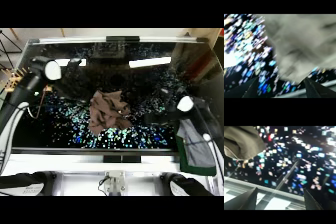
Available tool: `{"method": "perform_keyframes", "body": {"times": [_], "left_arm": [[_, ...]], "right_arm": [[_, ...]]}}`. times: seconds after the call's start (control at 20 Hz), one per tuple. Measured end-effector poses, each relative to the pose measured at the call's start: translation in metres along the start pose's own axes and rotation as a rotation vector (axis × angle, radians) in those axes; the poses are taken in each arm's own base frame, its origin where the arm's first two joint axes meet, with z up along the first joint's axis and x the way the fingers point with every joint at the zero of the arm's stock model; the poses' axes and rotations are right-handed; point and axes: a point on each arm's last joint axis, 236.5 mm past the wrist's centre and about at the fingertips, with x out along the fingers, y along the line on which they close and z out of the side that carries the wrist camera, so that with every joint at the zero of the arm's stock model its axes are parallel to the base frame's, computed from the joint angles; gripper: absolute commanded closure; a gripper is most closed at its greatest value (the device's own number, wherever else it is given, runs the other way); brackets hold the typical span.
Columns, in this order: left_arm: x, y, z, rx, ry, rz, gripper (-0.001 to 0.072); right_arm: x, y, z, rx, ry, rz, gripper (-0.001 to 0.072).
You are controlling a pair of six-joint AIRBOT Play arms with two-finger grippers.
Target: Fold the shirts.
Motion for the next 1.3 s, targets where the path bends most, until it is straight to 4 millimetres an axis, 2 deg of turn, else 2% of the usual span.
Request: {"method": "perform_keyframes", "body": {"times": [0.1, 0.15, 0.3, 0.4, 0.5, 0.7, 0.75, 0.85, 0.95, 1.0, 1.05, 1.1, 1.15, 1.2, 1.3], "left_arm": [[0.008, 0.013, -0.022, -0.023, 0.053, 0.009, 0.0025], [0.018, 0.016, -0.036, -0.037, 0.088, 0.005, 0.0026], [0.055, 0.007, -0.070, -0.068, 0.163, -0.044, 0.0026], [0.081, -0.001, -0.086, -0.096, 0.179, -0.066, 0.0027], [0.104, -0.007, -0.093, -0.124, 0.174, -0.080, 0.0027], [0.137, -0.017, -0.090, -0.184, 0.142, -0.118, 0.0031], [0.144, -0.020, -0.087, -0.199, 0.133, -0.131, 0.0059], [0.155, -0.025, -0.084, -0.228, 0.127, -0.153, 0.0253], [0.162, -0.029, -0.083, -0.252, 0.130, -0.170, 0.0263], [0.164, -0.030, -0.082, -0.261, 0.129, -0.176, 0.0322], [0.167, -0.031, -0.081, -0.272, 0.127, -0.182, 0.0525], [0.169, -0.031, -0.081, -0.275, 0.127, -0.182, 0.0621], [0.170, -0.031, -0.081, -0.277, 0.127, -0.183, 0.0662], [0.171, -0.031, -0.081, -0.274, 0.127, -0.185, 0.0673], [0.172, -0.032, -0.081, -0.262, 0.125, -0.187, 0.0673]], "right_arm": [[0.018, 0.006, 0.002, 0.012, 0.038, 0.053, 0.0035], [0.026, 0.008, 0.004, 0.019, 0.049, 0.076, 0.0035], [0.042, 0.016, 0.010, 0.033, 0.053, 0.125, 0.0035], [0.050, 0.022, 0.012, 0.020, 0.054, 0.141, 0.0035], [0.057, 0.029, 0.015, -0.003, 0.042, 0.148, 0.0035], [0.061, 0.037, 0.022, -0.012, 0.015, 0.164, 0.0035], [0.061, 0.039, 0.022, -0.010, 0.015, 0.172, 0.0035], [0.062, 0.043, 0.024, -0.002, 0.006, 0.186, 0.0035], [0.065, 0.044, 0.026, 0.010, 0.004, 0.195, 0.0035], [0.068, 0.044, 0.025, 0.017, 0.012, 0.198, 0.0035], [0.071, 0.044, 0.026, 0.027, 0.017, 0.201, 0.0035], [0.075, 0.043, 0.025, 0.038, 0.024, 0.205, 0.0035], [0.080, 0.042, 0.024, 0.050, 0.037, 0.209, 0.0052], [0.085, 0.042, 0.023, 0.061, 0.051, 0.213, 0.0116], [0.092, 0.043, 0.023, 0.080, 0.064, 0.231, 0.0172]]}}
